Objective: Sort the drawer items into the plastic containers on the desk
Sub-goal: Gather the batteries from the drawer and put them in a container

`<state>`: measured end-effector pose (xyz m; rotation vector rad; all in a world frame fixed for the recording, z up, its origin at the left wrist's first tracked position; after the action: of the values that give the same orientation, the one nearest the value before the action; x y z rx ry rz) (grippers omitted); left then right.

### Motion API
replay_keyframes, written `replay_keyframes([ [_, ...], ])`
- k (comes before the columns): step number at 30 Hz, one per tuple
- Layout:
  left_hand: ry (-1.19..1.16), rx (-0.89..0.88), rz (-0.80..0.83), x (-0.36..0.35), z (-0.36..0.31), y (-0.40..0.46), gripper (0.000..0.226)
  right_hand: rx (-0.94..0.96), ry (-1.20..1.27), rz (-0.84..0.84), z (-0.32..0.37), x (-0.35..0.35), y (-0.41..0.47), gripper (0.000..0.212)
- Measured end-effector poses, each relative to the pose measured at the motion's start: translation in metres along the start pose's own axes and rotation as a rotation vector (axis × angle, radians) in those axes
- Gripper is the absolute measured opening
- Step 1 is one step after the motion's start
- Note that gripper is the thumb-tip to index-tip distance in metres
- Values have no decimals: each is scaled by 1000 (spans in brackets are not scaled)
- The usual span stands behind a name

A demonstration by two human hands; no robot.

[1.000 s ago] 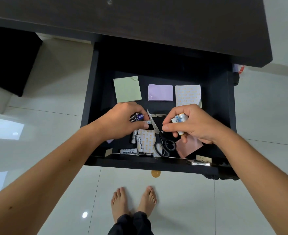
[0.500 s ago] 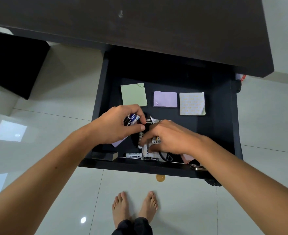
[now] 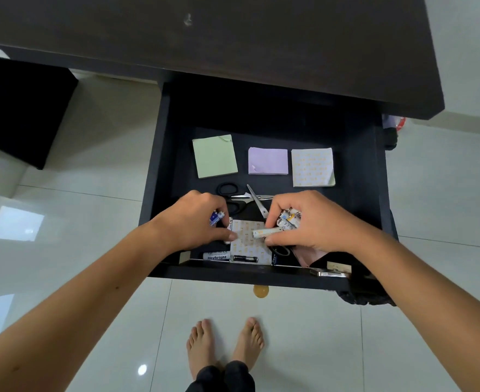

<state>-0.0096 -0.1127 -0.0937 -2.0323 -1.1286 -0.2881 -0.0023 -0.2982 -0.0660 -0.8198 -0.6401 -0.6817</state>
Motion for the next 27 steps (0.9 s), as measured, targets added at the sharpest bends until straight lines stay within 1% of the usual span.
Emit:
replay_keyframes([
  [3,189,41,-36,-3,-2,3,48,-22,163,26,-4,5,-11,24],
  [5,255,62,-52,-4,-3,5,56,-12,295,53,-3,4,-16,40],
  [6,263,71,-58,-4,-3,5,58,-13,337,61,-4,3,-18,44],
  [9,244,88,-77,-2,-3,6,60,-36,415,93,-7,-1,-20,39],
  [12,159,82,-95,-1,-3,6,54,-77,460,108,-11,-7,-18,26],
  [14,76,70,-90,2,-3,6,41,-117,488,136,-10,-11,-17,20],
  [17,-25,15,-81,7,-7,2,22,-148,517,193,-5,-15,-15,18],
  [19,-75,-18,-80,11,-10,-2,15,-147,477,246,1,-17,-13,13],
  [22,-134,-27,-51,11,-12,-5,8,-151,344,309,4,-24,-5,7],
  [23,-148,-32,-26,9,-13,-5,7,-121,263,300,8,-24,-1,8],
  [25,-176,-45,22,4,-15,-5,14,-38,71,248,15,-25,9,12],
  [27,-195,-41,47,1,-14,-5,20,16,-45,209,22,-30,16,20],
])
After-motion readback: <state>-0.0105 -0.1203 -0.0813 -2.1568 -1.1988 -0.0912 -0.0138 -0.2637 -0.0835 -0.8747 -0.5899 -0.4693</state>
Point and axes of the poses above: each hand's wrist, its own y-axis towards the middle knuckle, its own x-axis out of the back of the hand, z = x × y, the point moved 9 cm from there along y, towards the middle knuckle, and after that the axes turned 15 degrees about -y, right-handed, at the moved point
